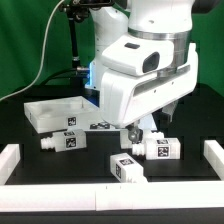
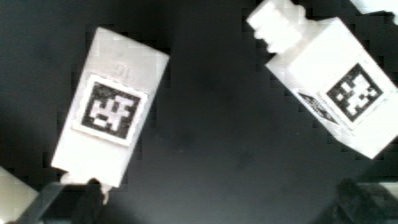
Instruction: Assemble one leg
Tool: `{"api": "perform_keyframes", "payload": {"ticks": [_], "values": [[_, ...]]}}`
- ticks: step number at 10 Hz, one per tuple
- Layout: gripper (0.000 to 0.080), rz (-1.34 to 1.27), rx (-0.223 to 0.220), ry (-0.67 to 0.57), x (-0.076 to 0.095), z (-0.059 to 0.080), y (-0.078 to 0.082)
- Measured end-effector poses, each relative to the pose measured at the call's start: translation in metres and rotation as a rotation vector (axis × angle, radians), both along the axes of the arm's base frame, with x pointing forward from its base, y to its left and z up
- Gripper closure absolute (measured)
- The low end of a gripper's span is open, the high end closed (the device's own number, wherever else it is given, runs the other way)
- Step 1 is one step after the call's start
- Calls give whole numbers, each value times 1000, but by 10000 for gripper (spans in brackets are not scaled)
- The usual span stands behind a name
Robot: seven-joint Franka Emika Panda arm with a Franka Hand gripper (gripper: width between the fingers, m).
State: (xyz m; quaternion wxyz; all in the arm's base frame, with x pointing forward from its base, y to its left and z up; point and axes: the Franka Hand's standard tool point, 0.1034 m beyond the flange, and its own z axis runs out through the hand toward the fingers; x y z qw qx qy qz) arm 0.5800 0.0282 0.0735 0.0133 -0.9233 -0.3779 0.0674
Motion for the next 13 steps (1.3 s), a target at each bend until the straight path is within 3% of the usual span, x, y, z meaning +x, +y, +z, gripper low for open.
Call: {"api": "perform_keyframes", "payload": {"ticks": [10, 12, 13], "values": [[150, 9, 3, 1, -2, -1, -5], [150, -16, 5, 22, -18, -5, -56], [150, -32, 4, 21, -12, -20, -65]]}}
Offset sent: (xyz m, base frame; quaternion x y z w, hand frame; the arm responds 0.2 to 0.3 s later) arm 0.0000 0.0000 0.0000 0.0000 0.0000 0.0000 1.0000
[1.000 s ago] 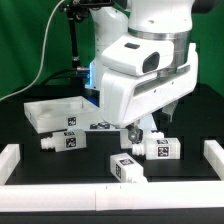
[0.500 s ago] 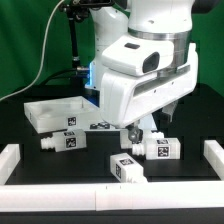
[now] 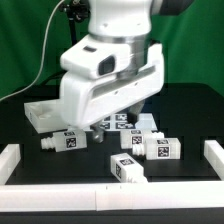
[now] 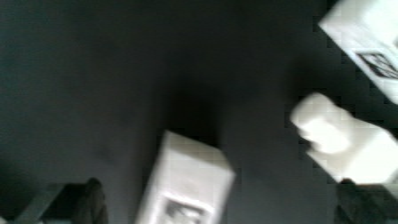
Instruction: Assemble one leg
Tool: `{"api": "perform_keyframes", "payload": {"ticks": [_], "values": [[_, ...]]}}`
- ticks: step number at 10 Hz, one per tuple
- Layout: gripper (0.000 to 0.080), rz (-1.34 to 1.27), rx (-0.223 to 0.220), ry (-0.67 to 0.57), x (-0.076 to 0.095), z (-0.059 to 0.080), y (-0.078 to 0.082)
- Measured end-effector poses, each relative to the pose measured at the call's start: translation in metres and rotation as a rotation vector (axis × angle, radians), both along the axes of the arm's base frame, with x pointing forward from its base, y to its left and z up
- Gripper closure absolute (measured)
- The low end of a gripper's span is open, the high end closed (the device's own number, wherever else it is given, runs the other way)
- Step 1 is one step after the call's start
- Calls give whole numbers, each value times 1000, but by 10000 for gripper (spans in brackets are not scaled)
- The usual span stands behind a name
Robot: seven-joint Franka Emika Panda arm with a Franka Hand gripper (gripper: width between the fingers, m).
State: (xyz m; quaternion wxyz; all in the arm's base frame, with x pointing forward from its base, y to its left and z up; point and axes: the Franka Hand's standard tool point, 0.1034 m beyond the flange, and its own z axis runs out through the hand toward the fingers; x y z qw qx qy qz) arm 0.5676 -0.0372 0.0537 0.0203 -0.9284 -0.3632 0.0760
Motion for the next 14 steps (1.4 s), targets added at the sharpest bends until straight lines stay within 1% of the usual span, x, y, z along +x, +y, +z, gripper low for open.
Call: {"api": "perform_keyframes", "payload": {"ticks": [1, 2, 3, 5, 6, 7, 8, 9, 10, 11, 12, 13, 14], "values": [[150, -25, 6, 7, 0, -16, -4], [150, -56, 16, 17, -1, -26, -5], [150, -67, 18, 22, 1, -33, -2], [150, -121, 38, 38, 12, -37, 13], [150, -124, 40, 3, 19, -42, 18], [150, -131, 37, -27, 24, -45, 22], [150, -129, 37, -42, 25, -45, 25], [150, -128, 36, -41, 24, -44, 24], [254, -128, 36, -40, 24, -45, 24], [254, -128, 36, -39, 24, -46, 24], [432, -128, 36, -39, 24, -46, 24], [536, -128, 36, -39, 24, -46, 24], [535, -129, 36, -39, 24, -46, 24]]}}
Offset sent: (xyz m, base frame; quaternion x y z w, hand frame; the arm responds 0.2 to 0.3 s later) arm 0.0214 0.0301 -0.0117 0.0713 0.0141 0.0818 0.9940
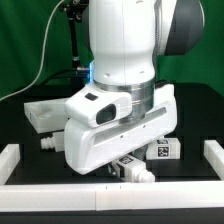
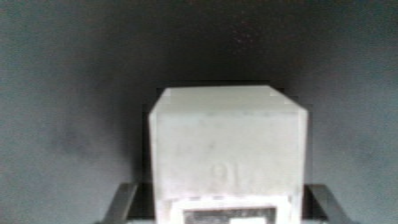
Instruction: Assemble one leg
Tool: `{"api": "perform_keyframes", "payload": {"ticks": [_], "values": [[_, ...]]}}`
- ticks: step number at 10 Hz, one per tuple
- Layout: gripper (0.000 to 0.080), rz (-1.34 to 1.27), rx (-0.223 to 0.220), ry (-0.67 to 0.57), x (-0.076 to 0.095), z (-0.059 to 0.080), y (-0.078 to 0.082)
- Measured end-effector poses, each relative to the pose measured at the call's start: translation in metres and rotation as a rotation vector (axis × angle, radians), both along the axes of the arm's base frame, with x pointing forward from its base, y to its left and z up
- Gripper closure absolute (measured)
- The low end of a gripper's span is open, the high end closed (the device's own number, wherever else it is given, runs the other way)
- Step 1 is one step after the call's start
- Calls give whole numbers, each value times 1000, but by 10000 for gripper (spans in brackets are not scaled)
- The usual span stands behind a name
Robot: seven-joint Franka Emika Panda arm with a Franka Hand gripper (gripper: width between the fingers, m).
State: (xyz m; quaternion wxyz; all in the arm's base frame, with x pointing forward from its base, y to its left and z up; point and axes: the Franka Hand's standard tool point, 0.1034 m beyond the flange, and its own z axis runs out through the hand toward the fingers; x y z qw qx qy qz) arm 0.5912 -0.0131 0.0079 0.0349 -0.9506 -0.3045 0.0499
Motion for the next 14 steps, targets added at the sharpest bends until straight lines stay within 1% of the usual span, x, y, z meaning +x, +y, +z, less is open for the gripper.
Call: {"api": "perform_keyframes", "payload": {"ticks": [1, 2, 3, 4, 7, 8, 9, 10, 11, 12, 13, 14], "values": [[535, 12, 1, -4, -1, 0, -3], [535, 35, -2, -9, -7, 0, -17], [535, 75, -4, -9, -15, 0, -37], [535, 94, -13, -30, -18, 0, -55], [535, 128, -36, -82, -23, 0, -98], [535, 121, -41, -90, -25, 0, -107], [535, 118, -41, -90, -24, 0, -105], [483, 120, -41, -89, -24, 0, -104], [302, 119, -41, -89, -24, 0, -105], [181, 127, -43, -93, -23, 2, -102], [181, 144, -42, -105, -20, 12, -91], [181, 145, -43, -118, -25, 23, -78]]}}
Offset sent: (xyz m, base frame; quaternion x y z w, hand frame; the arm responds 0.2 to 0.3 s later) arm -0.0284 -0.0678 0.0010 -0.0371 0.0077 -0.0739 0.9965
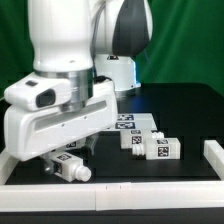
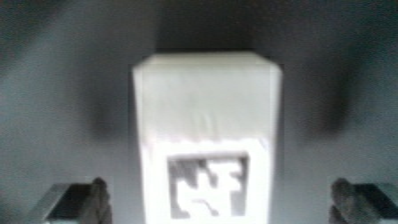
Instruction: Assemble one leg
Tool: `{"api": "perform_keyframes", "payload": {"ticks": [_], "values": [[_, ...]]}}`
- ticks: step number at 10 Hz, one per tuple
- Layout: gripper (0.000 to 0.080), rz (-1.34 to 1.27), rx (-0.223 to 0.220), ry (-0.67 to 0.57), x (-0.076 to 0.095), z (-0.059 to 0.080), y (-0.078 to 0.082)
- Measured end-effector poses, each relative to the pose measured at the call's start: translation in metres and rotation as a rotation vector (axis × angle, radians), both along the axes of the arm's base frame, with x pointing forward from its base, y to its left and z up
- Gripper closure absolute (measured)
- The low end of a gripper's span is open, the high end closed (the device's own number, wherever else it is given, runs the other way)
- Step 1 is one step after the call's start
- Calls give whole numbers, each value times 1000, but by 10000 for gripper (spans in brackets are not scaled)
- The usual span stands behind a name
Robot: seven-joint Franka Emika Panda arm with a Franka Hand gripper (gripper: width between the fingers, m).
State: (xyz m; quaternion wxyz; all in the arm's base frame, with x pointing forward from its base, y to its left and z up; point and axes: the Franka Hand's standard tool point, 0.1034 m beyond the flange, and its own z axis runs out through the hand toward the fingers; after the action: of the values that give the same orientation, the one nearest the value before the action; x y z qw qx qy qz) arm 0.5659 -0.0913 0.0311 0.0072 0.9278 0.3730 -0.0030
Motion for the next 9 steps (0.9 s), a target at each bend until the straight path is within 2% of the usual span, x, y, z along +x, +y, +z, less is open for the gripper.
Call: {"api": "perform_keyframes", "payload": {"ticks": [2, 3, 4, 7, 8, 9], "values": [[151, -18, 5, -13, -34, 25, 32], [151, -16, 7, -27, -44, 29, 42], [150, -17, 7, -26, -52, 25, 46], [150, -16, 8, -20, -53, 23, 46], [150, 25, 10, -39, -58, 21, 55], [150, 64, 17, -43, -70, 23, 71]]}}
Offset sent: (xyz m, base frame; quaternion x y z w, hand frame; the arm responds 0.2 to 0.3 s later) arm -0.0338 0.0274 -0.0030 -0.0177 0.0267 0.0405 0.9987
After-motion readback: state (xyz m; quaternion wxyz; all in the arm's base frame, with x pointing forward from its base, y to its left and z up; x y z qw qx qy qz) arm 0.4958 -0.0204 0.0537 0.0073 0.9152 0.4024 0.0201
